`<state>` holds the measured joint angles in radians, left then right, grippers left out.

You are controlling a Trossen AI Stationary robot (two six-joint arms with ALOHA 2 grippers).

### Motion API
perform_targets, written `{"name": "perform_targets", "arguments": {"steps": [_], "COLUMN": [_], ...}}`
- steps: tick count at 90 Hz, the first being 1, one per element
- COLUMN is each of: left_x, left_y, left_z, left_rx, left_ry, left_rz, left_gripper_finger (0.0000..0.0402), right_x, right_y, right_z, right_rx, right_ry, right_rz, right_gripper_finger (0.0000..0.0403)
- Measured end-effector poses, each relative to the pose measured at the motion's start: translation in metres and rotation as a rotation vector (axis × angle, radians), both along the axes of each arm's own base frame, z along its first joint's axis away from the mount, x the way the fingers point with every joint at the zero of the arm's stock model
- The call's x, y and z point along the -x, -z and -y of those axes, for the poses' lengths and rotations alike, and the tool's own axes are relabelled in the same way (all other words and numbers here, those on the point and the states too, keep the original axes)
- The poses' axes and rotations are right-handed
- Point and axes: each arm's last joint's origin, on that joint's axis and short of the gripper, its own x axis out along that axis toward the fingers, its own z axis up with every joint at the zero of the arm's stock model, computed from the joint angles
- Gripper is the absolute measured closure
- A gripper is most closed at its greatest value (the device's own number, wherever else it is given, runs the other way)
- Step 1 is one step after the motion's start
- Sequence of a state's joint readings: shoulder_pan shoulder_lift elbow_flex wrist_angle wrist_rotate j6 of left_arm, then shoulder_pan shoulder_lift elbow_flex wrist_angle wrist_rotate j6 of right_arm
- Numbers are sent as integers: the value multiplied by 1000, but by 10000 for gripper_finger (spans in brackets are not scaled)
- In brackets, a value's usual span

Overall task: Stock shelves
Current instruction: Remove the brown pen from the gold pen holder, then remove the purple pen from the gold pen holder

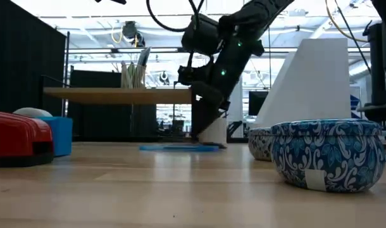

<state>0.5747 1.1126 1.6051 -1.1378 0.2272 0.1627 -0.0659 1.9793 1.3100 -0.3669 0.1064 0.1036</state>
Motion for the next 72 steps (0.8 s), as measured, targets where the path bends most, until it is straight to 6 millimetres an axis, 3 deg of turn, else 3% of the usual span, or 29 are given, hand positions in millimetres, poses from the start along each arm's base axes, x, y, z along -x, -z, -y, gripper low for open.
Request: {"name": "perform_targets", "arguments": {"steps": [21, 45, 57, 72], "left_x": [0, 4, 5, 8], "left_y": [0, 2, 7, 16], "left_z": [-1, -16, -36, -64], "left_rx": [-26, -30, -7, 40], "left_ry": [-36, -174, -270, -393], "left_rz": [-12, -37, -61, -96], "left_gripper_finger": [214, 214, 214, 214], "right_x": [2, 17, 25, 40], "right_y": [-4, -45, -68, -100], "right_z": [-2, 15, 21, 31], "right_rx": [-67, -310, -312, -275], "right_ry": [90, 266, 270, 250], "right_rz": [7, 100, 159, 248], "right_gripper_finger": [241, 127, 102, 101]}}
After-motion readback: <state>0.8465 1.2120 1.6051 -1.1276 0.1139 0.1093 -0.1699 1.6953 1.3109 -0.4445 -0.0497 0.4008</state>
